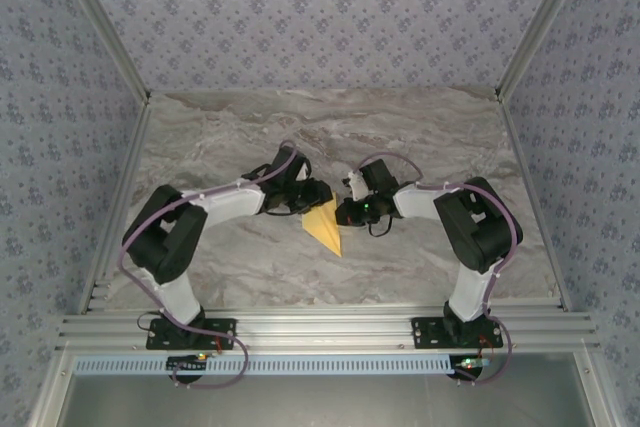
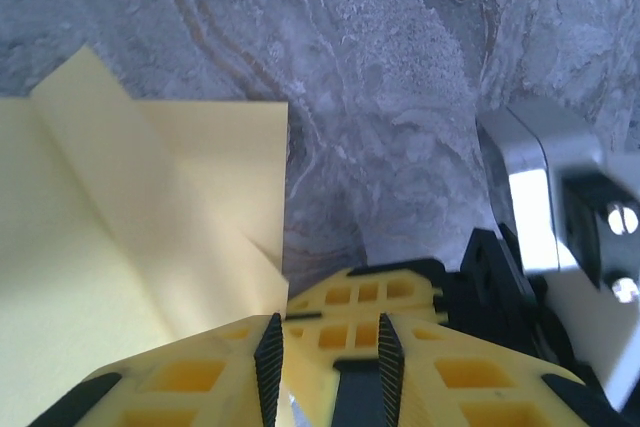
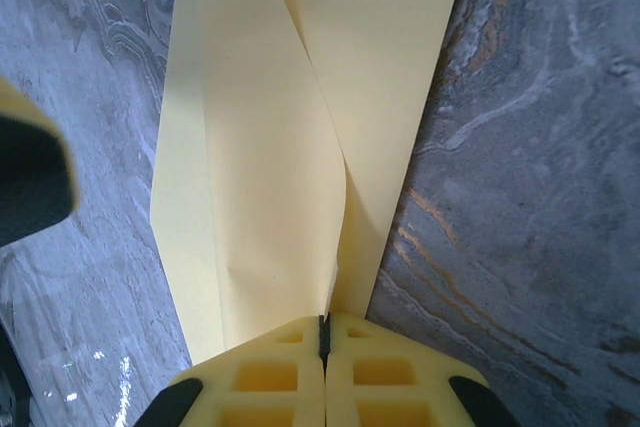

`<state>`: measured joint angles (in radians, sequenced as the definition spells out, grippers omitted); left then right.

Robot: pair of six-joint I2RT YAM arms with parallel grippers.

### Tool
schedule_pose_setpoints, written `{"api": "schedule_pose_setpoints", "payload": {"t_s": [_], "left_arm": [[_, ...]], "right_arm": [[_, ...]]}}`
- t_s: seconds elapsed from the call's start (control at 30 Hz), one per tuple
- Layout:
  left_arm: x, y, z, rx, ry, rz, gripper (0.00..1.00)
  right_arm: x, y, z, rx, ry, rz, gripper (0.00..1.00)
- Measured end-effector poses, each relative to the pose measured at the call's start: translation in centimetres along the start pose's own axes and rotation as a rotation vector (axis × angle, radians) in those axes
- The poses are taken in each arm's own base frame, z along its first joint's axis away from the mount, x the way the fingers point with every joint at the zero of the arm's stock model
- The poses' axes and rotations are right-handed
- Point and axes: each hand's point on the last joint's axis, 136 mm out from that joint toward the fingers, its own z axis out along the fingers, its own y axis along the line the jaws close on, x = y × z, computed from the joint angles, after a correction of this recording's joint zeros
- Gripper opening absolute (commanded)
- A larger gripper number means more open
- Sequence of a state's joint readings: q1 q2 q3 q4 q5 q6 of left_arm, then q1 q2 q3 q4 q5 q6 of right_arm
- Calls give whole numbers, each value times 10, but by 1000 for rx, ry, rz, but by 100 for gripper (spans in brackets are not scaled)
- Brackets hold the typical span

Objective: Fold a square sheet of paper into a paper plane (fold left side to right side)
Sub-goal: Fourth fold the wing at the center of the table.

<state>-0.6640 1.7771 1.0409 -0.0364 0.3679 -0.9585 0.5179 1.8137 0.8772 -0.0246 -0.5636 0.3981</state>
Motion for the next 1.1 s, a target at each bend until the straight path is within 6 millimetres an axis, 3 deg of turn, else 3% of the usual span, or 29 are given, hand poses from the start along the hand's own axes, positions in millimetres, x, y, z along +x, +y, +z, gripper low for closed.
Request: {"api": "schedule_pose_setpoints", "payload": {"t_s": [0.3, 0.83, 1.1], "left_arm": [[1, 25, 24, -67, 40, -38, 31], [3, 42, 27, -101, 35, -54, 31], [3, 47, 28, -92, 28, -58, 26]], "right_arm": [[0, 0, 0, 6, 4, -3, 7], [0, 1, 0, 21, 9, -23, 7], [0, 1, 0, 25, 9, -25, 13]]}}
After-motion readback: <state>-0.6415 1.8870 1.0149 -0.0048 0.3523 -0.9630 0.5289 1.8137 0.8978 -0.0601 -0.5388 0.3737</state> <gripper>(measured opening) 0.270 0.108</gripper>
